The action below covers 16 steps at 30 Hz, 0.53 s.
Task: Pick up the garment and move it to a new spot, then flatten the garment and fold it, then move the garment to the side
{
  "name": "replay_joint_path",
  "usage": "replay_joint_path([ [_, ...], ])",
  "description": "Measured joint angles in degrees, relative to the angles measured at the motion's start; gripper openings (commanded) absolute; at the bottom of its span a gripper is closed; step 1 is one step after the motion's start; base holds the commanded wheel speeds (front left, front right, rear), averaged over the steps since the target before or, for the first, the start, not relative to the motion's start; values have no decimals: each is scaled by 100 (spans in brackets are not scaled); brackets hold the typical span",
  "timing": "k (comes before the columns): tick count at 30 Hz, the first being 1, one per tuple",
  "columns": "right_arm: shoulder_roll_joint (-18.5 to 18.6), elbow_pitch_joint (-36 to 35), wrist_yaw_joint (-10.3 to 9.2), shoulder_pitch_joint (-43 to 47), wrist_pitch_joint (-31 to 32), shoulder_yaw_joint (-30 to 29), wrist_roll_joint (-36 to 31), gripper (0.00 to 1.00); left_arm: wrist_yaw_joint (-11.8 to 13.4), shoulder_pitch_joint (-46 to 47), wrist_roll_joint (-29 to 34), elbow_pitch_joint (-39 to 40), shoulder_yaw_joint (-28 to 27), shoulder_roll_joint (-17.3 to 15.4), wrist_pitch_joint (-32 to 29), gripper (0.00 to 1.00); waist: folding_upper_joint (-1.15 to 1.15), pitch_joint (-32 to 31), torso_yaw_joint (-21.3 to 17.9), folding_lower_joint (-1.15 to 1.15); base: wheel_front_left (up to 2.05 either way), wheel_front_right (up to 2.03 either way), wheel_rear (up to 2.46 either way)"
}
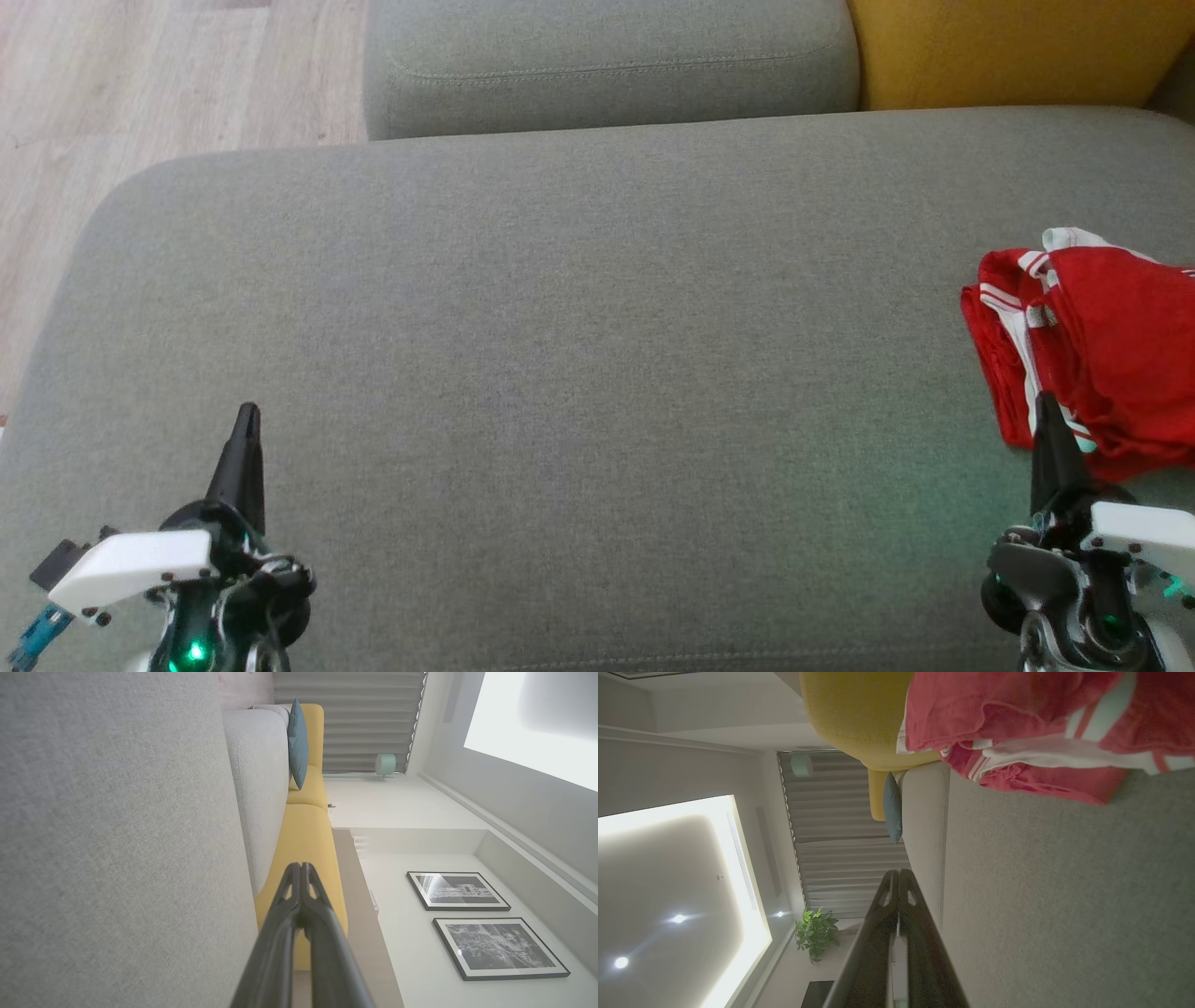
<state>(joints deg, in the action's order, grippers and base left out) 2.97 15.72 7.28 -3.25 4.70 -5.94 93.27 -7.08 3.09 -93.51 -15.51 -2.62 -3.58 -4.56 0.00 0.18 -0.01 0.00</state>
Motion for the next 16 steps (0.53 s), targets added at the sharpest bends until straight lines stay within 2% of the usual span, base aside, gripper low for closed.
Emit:
replay_joint_path([
  [16,-1,1,0,0,36,-25,0,0,0,0,0,0,-13,19,-40,0,0,0,0,0,0,0,0],
])
